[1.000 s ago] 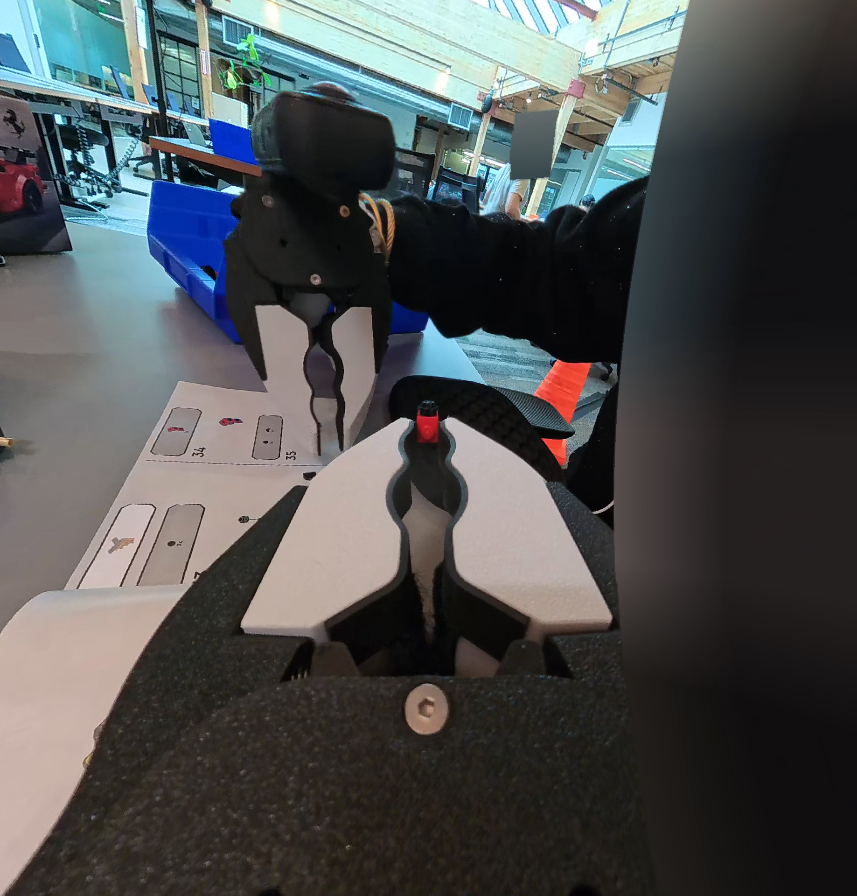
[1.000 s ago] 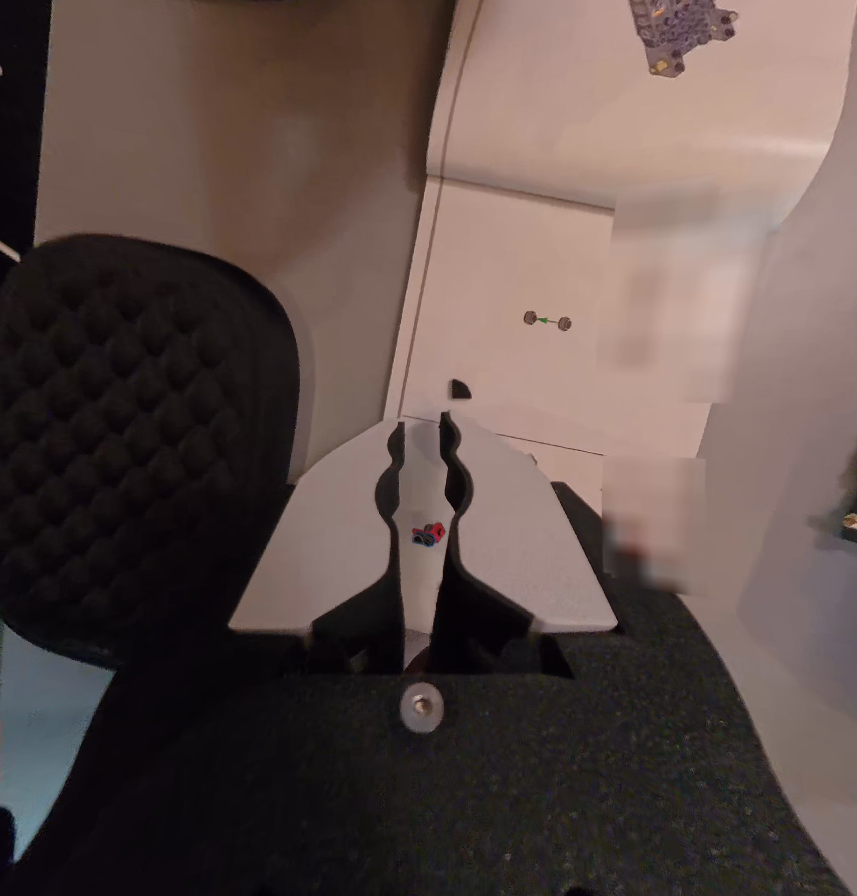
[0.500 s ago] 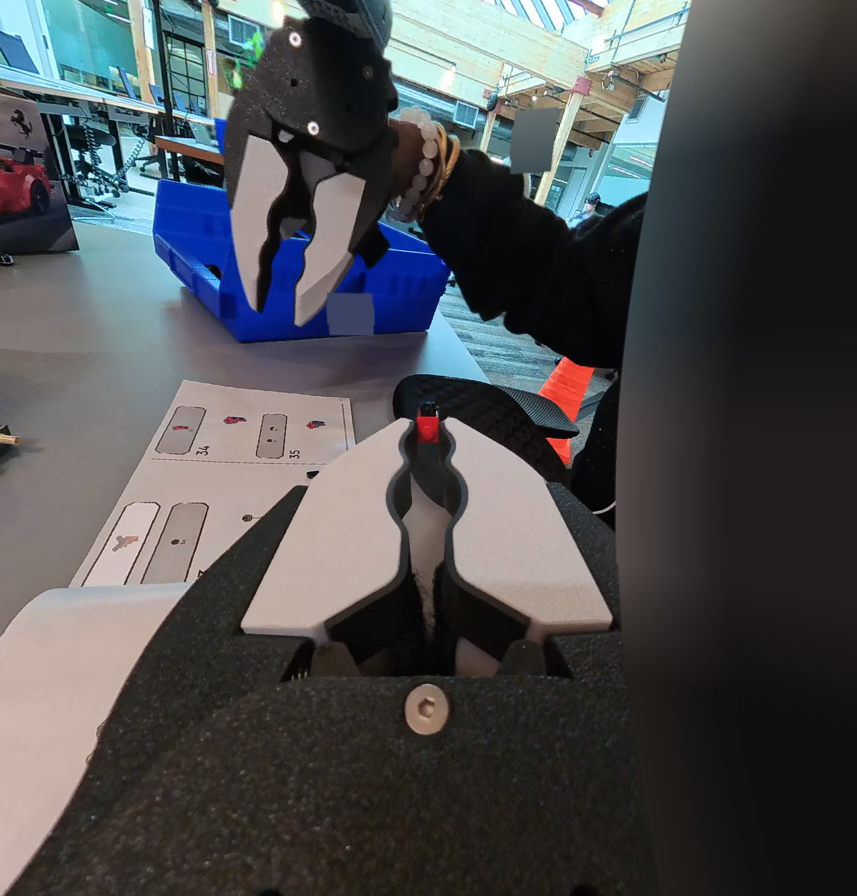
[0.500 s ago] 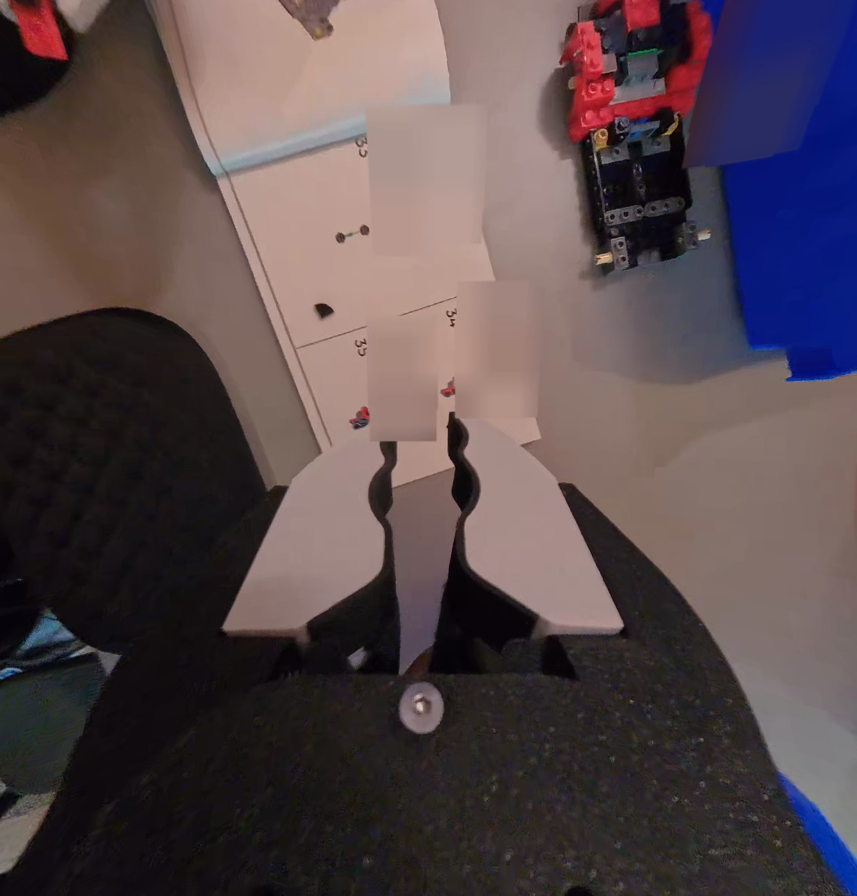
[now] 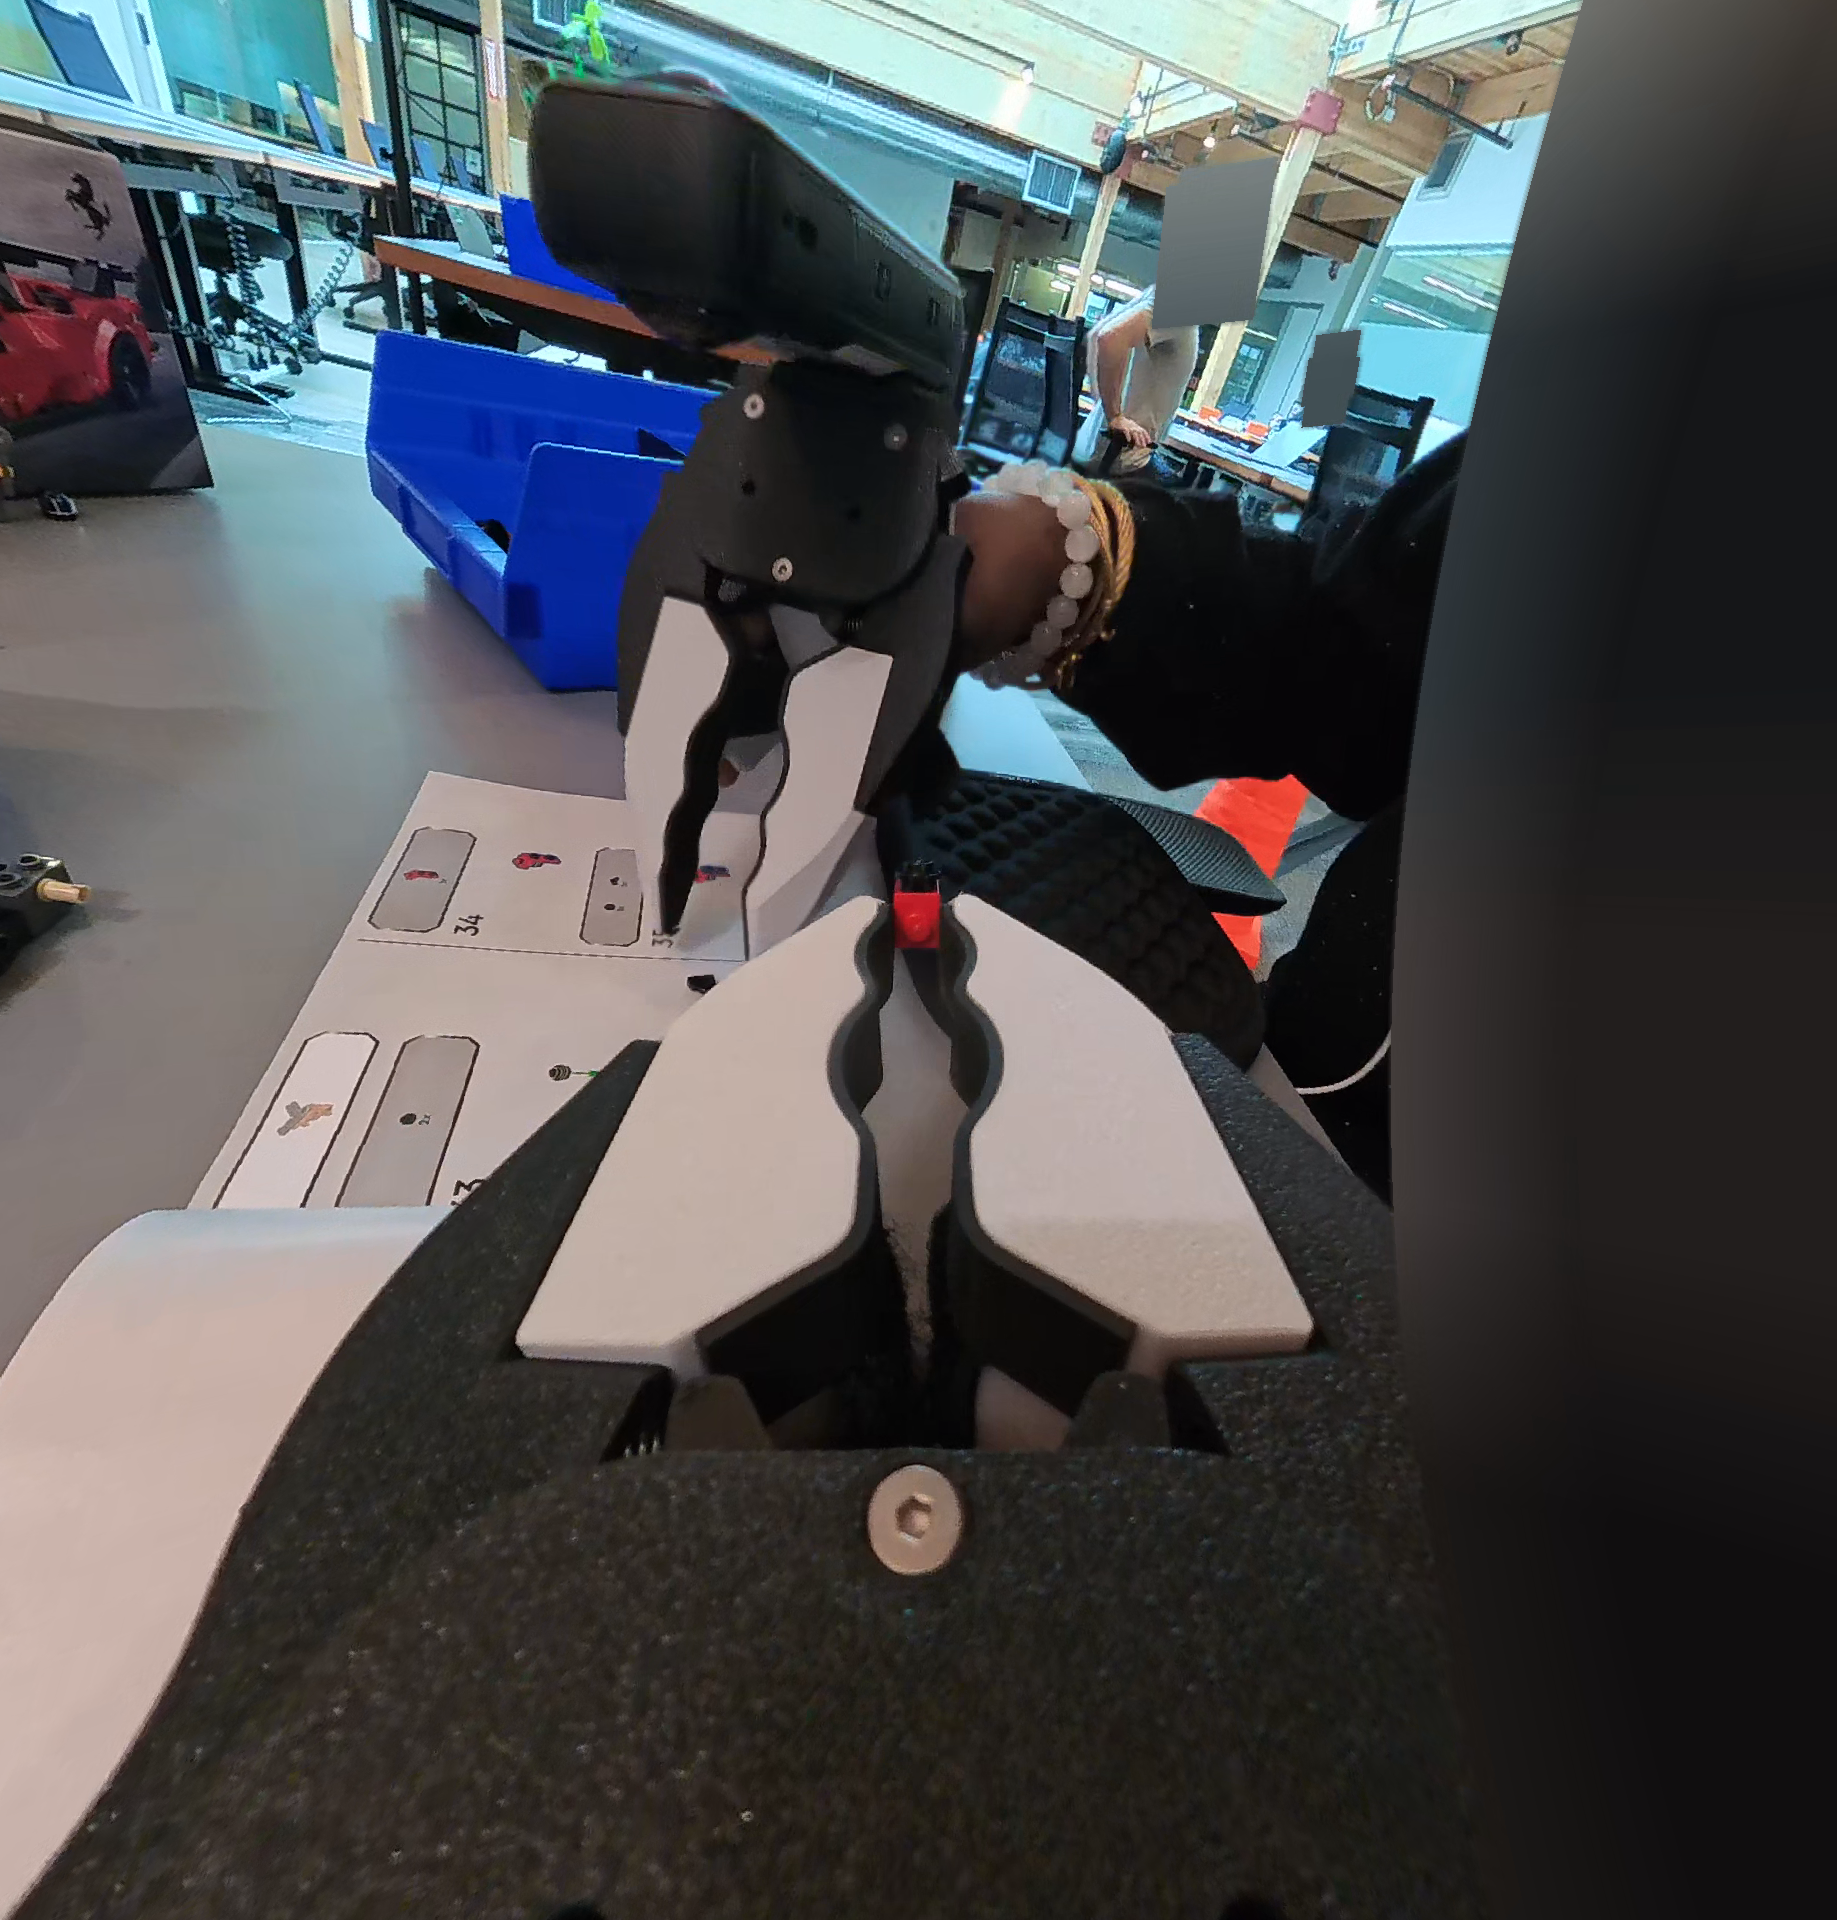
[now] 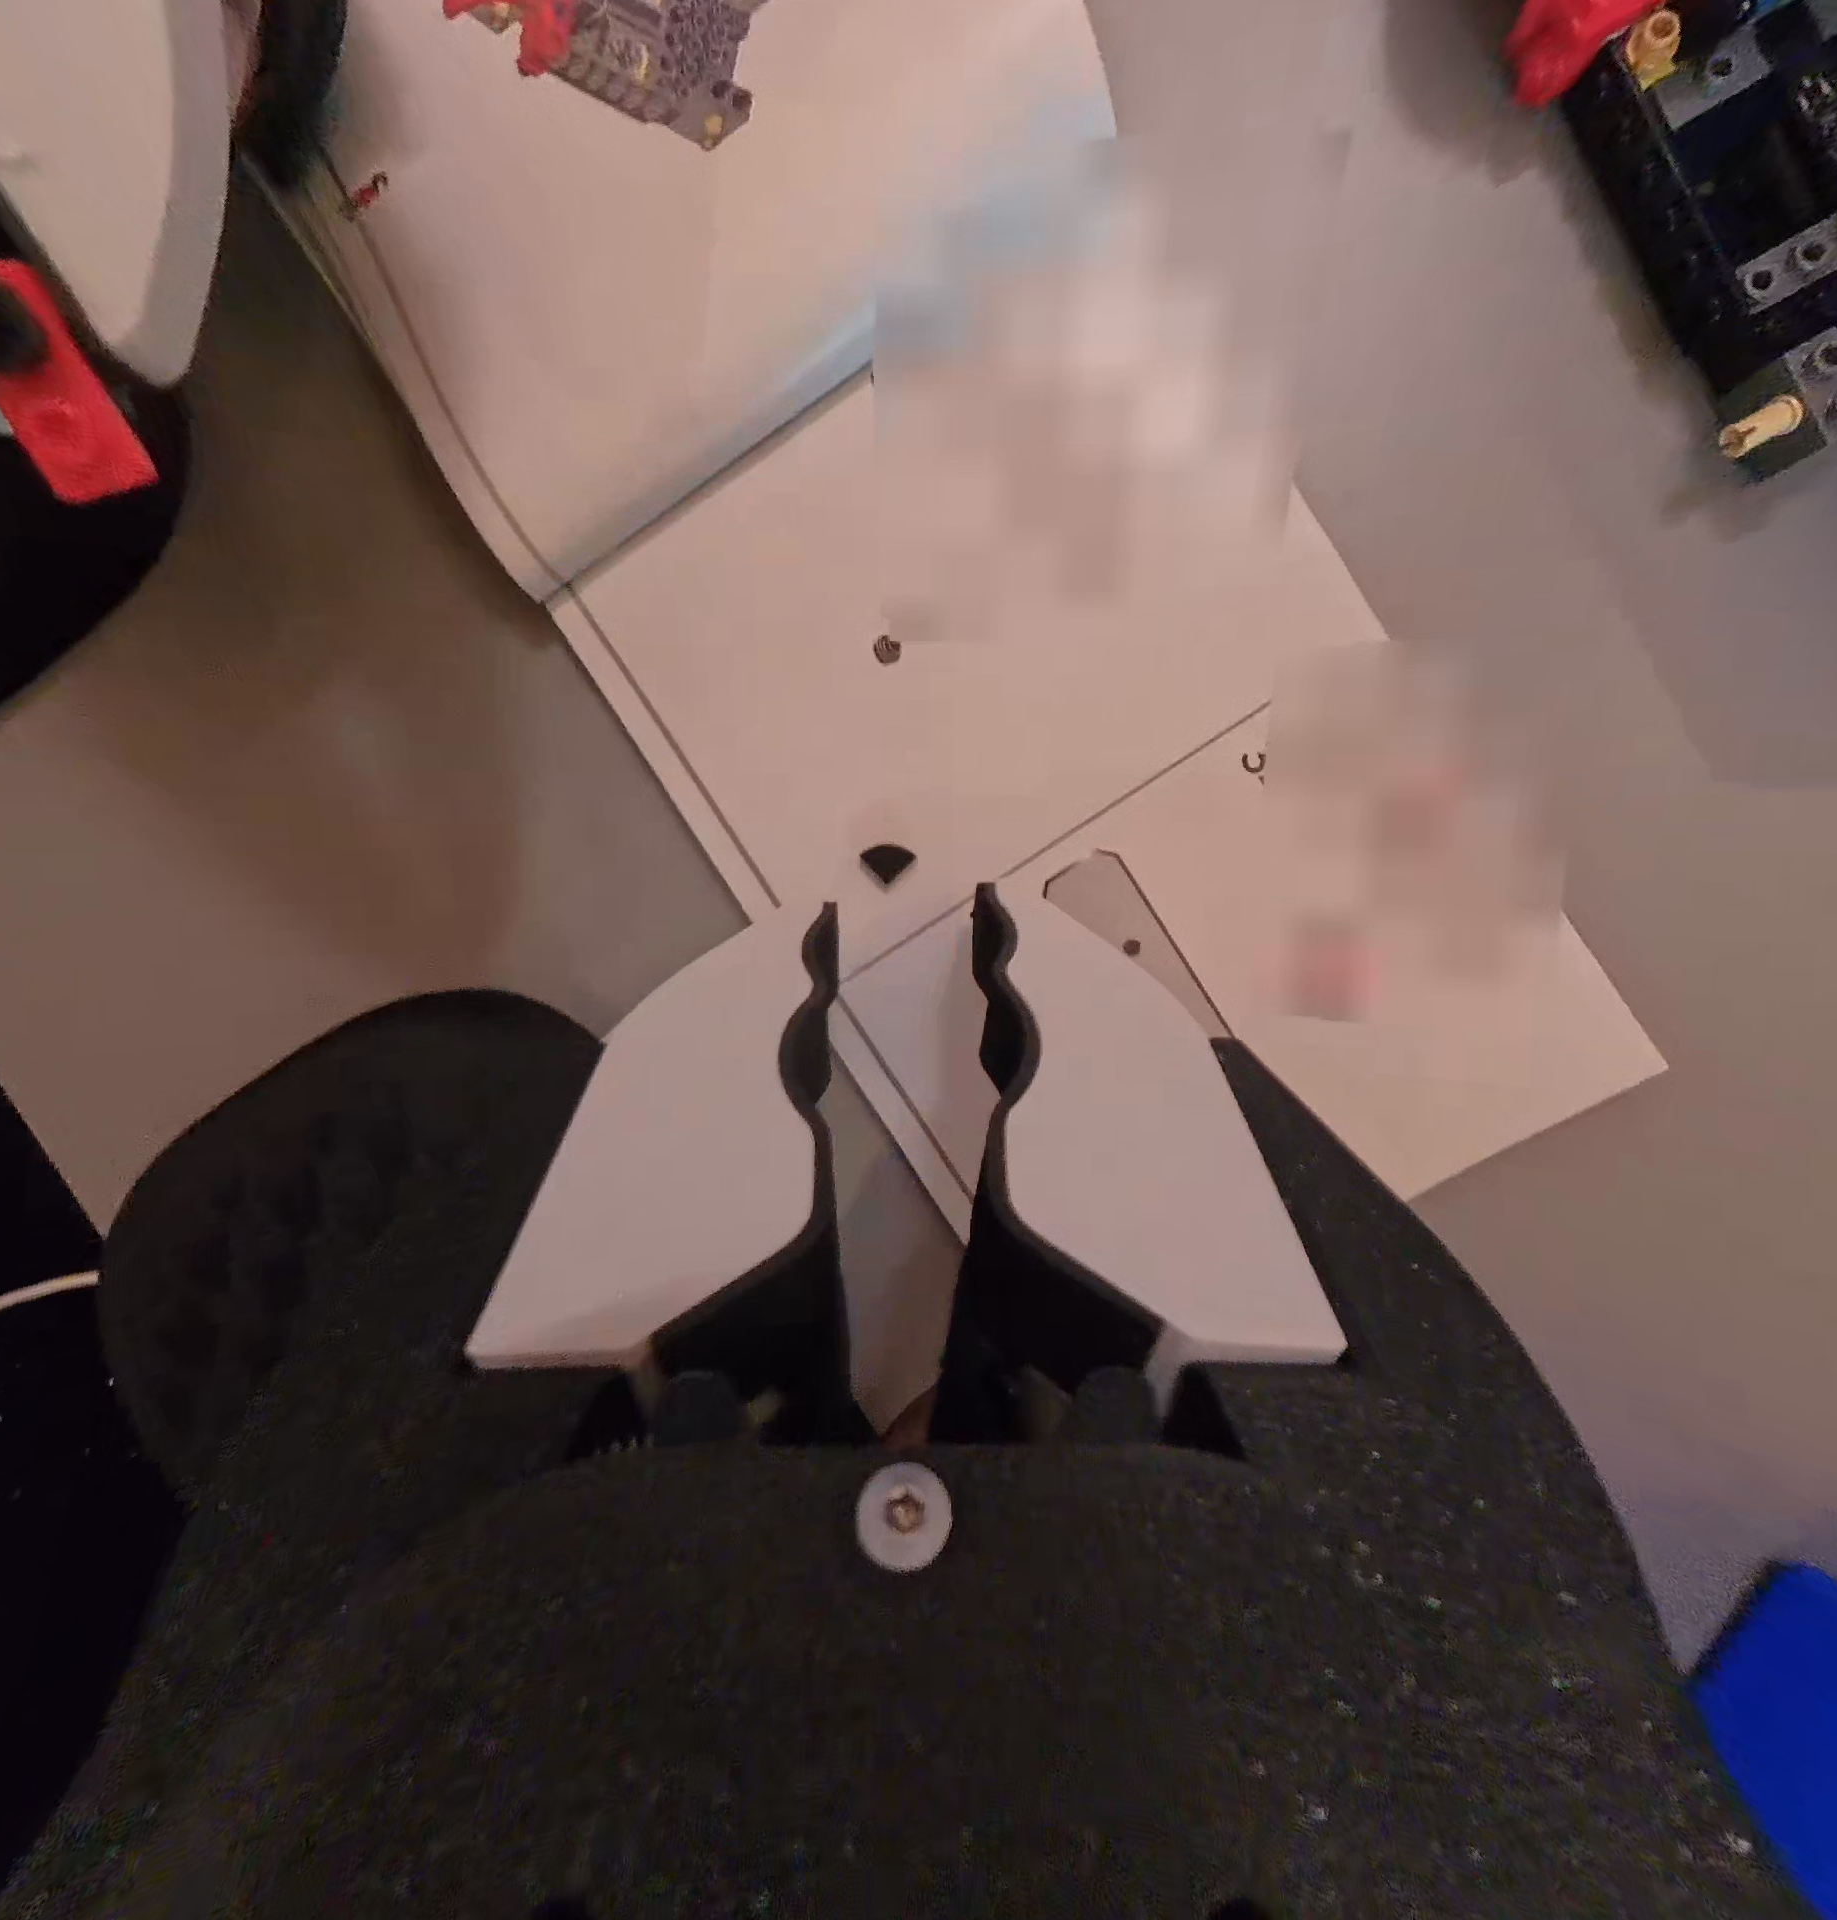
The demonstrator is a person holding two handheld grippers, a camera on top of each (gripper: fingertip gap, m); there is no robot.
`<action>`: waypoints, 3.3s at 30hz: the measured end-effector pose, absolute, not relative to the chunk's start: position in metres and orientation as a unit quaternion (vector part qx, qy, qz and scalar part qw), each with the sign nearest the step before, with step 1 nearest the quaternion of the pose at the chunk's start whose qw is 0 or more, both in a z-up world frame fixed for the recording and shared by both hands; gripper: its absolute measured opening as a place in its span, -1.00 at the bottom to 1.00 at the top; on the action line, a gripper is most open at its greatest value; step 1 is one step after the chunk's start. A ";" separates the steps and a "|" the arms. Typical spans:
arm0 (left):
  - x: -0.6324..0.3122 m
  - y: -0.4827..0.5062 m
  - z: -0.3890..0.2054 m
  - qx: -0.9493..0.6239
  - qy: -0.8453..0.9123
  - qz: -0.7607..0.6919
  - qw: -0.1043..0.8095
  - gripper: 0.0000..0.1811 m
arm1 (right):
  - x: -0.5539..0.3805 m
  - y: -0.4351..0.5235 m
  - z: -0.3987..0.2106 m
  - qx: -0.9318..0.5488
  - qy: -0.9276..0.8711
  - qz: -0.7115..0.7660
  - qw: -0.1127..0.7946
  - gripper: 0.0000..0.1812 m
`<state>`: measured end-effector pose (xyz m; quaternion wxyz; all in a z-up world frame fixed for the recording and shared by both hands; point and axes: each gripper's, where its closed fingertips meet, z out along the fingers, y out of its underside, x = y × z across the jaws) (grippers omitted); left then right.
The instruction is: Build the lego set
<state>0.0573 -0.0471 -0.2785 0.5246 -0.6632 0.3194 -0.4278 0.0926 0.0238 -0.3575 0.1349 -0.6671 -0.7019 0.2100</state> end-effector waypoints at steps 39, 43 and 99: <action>0.053 -0.047 -0.247 -0.592 0.311 -0.405 0.623 -0.92 | 0.066 -0.020 -0.250 -0.483 -0.746 0.398 0.228 -0.92; 0.050 -0.052 -0.228 -0.545 0.324 -0.341 0.694 -0.92 | 0.058 -0.039 -0.223 -0.440 -0.769 0.390 0.252 -0.92; 0.058 -0.095 -0.209 -0.448 0.326 -0.602 0.574 -0.92 | 0.055 -0.096 -0.208 -0.100 -0.955 0.235 0.149 -0.91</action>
